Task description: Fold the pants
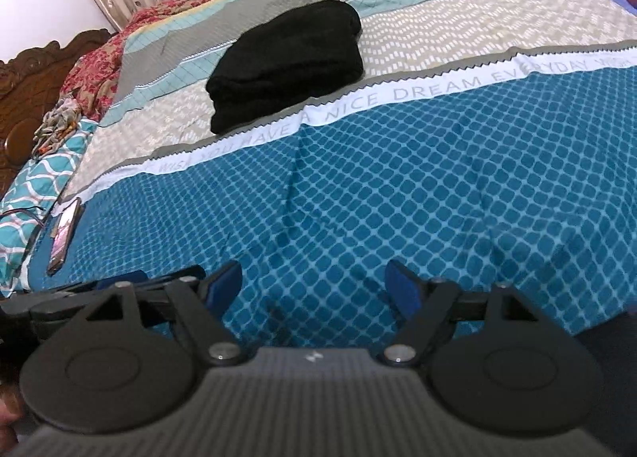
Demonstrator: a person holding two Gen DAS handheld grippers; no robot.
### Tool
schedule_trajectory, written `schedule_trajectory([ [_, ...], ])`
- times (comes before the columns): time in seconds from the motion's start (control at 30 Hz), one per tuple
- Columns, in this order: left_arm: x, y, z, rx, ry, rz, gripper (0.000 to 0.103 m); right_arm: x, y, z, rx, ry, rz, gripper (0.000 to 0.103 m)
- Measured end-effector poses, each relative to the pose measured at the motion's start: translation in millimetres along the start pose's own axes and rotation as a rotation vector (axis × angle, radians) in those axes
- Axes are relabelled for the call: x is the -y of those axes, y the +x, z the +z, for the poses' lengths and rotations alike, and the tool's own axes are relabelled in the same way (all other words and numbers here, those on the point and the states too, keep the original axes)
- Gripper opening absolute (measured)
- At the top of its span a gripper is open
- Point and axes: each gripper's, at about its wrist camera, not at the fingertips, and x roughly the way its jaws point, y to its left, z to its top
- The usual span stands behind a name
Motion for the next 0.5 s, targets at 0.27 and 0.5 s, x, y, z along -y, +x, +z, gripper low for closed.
schedule_trajectory([
  [0.27, 4.9, -18.4, 2.7, 0.077, 0.053, -0.013, 0.091, -11.7, -26.3, -3.1, 0.117, -0.007, 0.015, 0.088],
  [0.5, 6.4, -11.3, 5.8, 0.09, 0.033, -0.051, 0.103, -8.9, -19.4, 2.7, 0.158, -0.027, -0.009, 0.091],
])
